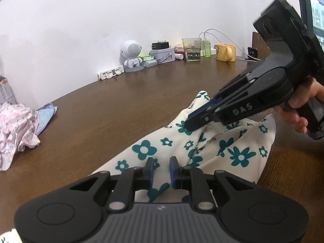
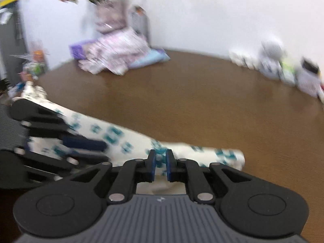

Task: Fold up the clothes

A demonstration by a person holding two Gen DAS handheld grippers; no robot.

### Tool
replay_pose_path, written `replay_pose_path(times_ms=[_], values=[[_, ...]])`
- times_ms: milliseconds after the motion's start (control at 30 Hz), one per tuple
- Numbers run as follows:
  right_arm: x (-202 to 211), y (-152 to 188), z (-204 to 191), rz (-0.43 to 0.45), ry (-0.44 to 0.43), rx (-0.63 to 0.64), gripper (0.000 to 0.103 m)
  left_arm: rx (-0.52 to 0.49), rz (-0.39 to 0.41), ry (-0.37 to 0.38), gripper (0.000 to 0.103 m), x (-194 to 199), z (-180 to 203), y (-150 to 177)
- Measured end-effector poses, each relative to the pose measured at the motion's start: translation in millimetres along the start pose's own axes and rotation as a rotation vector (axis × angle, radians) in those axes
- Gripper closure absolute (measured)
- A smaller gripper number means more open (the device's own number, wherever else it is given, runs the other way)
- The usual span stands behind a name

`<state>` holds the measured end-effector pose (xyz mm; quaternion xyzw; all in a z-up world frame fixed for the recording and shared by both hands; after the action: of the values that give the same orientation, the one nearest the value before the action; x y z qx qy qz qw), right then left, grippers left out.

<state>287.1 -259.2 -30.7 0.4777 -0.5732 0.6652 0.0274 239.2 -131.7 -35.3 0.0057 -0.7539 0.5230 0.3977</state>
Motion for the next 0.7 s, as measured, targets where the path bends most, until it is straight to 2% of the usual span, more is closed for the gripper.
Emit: replay_pose_path(times_ms=[67, 167, 300, 433, 567, 700], values=[[-1, 3, 6, 0.005, -0.016, -0.047, 0.095, 0.018, -0.005, -0.004, 0.079, 4, -5, 0], [-1, 7, 8, 0.023, -0.016, -0.063, 0.095, 0.063, 0.029, -0.048, 0.071, 19, -21, 0], [-2, 8, 6, 0.034, 0.001, -0.067, 0.095, 0.117, 0.032, -0.136, 0.069, 46, -50, 13], [-3, 9, 5, 0.042, 0.010, -0.072, 0.095, 0.188, -0.039, -0.217, 0.069, 60, -79, 44], [-7, 9, 1, 0.052, 0.037, -0.060, 0.095, 0.253, -0.018, -0.210, 0.064, 61, -91, 58], [-10, 9, -2, 0.062, 0.068, -0.066, 0.095, 0.240, -0.016, -0.222, 0.062, 60, -89, 57]])
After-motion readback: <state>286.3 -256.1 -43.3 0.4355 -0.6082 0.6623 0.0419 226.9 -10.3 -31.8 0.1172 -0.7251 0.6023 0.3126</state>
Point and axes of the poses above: each gripper's, at about its wrist camera, not at the fingertips, and x roughly against the way its jaws point, z to its right, y to its underside, the point moved 8 cm from there along -x, roughly the way its jaws point, and after that the axes turned 2 degrees about -x, right-handed, at the moved point
